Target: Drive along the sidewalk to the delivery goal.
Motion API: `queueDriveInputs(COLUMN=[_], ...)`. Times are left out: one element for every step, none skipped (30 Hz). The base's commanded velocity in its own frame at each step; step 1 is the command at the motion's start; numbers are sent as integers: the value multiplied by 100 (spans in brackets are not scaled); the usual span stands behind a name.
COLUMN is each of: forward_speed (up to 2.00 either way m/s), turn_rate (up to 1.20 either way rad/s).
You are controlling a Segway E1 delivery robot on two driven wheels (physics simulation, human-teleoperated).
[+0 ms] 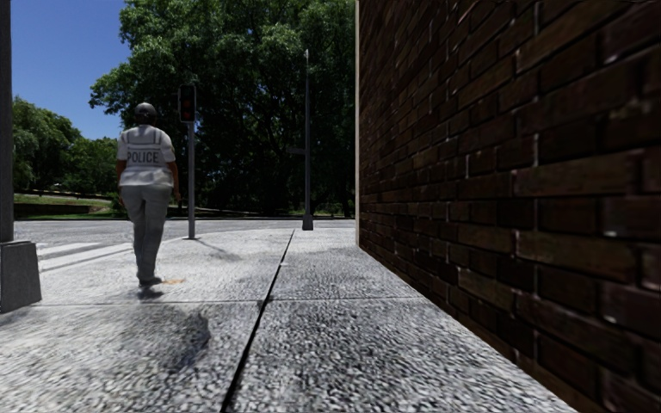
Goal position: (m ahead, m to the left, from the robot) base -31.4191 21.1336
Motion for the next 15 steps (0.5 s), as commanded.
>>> queueDriveInputs(forward_speed=[82,81,81,80,80,80,80,80,80,80,80,80,80,81,81], turn_rate=[7,8,8,9,9,10,10,10,10,10,10,10,10,10,10])
